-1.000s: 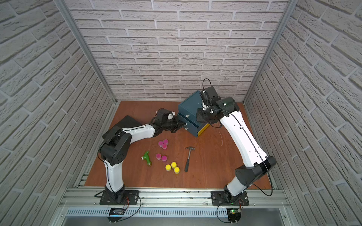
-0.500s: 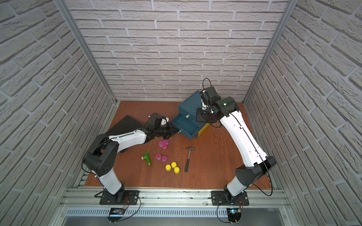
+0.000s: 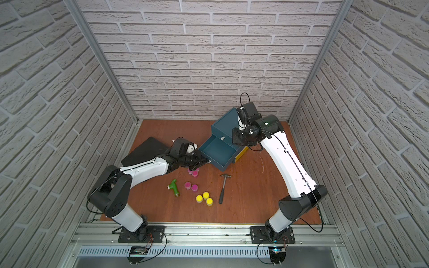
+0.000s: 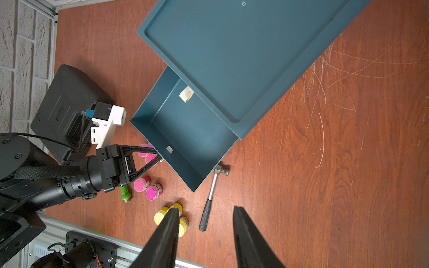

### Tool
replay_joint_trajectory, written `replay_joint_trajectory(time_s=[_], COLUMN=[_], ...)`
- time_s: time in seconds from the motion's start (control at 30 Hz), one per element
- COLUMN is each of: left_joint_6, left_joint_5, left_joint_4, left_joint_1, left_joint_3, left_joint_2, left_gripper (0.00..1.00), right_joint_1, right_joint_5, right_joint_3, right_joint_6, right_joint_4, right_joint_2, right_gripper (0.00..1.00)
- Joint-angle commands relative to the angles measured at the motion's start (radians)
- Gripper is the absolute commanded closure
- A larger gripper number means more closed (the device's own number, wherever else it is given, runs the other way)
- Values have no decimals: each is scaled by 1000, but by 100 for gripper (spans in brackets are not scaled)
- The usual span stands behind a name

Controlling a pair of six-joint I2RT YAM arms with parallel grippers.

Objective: Put the paint cans in the drawer according to color
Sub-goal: Open the drawer in the storage box.

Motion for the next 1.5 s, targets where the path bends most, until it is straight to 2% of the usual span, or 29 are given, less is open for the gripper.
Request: replay_joint_trajectory(time_s=[0.0,0.97,1.0,1.07,1.1,1.2,1.47], left_joint_6=[32,78,78,84,90,110,156], left_joint_5=[34,1,-1,-6,-10,-18,-85], left_joint_4=[-29,-105,-106,-121,-131,-166,-304], left_joint_1=[-2,9,8,8,8,8,11], left_joint_3=[-24,19,20,27,34,50,60], left_joint_2=[-34,-43,-41,-44,-45,-54,-127], left_gripper=[100,100,97,71,66,58,51], right_joint_1=[-3,9,9,13,13,16,32], right_joint_5=[-4,-24,-24,-24,-23,-24,-20], right_joint_3=[-18,-25,-24,-23,-24,-24,-36], right_joint_6=[13,17,14,10,8,7,0], right_joint_4=[28,39,39,39,37,40,50], right_joint_2=[-36,-27,-25,-22,-22,-21,-18], right_gripper=[56,56,55,53,53,51,50])
